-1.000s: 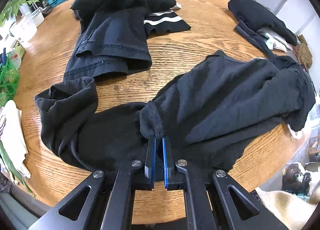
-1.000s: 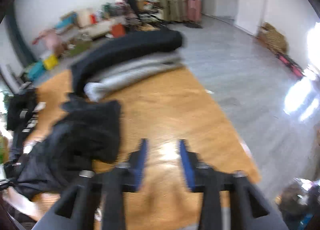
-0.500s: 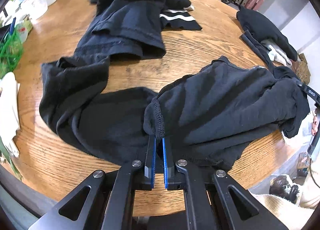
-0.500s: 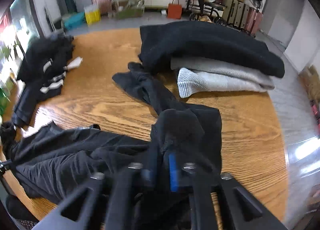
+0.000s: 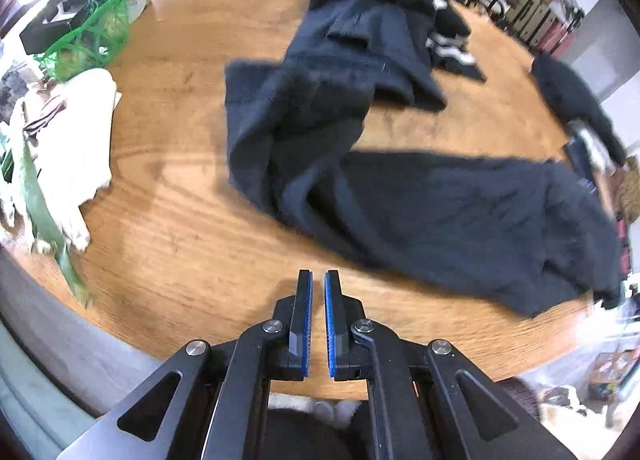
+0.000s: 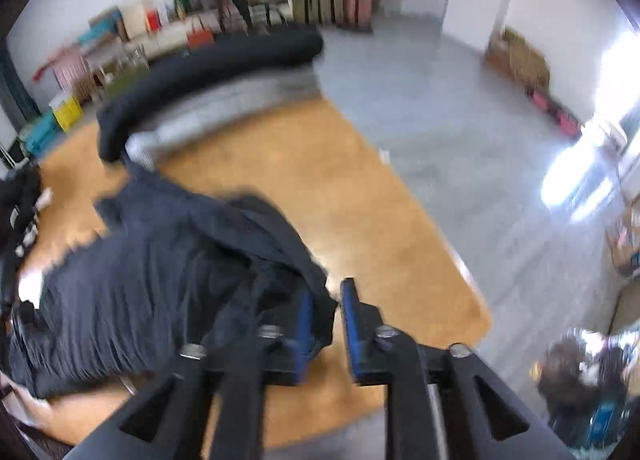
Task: Fold clothes
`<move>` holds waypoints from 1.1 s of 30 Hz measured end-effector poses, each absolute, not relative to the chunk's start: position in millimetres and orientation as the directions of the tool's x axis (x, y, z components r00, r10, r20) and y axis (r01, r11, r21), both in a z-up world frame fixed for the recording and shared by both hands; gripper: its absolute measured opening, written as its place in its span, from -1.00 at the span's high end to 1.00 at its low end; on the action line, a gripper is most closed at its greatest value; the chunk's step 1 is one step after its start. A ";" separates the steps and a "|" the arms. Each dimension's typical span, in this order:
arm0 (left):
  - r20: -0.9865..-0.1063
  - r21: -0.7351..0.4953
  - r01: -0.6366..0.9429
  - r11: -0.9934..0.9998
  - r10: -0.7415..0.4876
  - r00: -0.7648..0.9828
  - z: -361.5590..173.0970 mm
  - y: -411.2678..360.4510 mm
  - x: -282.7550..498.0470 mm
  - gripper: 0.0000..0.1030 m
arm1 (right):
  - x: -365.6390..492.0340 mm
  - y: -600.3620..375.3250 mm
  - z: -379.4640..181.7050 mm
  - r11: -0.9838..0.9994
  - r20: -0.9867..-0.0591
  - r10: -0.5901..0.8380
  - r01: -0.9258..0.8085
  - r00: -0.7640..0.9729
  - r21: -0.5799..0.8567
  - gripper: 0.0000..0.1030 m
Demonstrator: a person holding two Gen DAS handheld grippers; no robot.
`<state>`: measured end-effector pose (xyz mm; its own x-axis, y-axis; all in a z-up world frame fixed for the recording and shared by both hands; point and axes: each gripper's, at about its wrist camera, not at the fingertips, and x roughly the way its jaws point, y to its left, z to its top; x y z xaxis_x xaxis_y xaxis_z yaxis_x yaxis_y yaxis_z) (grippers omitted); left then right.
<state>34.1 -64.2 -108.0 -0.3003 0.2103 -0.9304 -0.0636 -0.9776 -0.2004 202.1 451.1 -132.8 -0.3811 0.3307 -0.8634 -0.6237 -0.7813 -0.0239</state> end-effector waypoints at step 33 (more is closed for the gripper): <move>-0.964 -0.054 -0.567 -0.822 0.190 -0.183 -121.7 116.3 16.3 0.96 | 179.8 330.5 -162.6 -0.956 -0.888 -0.135 -0.177 -0.440 0.234 0.72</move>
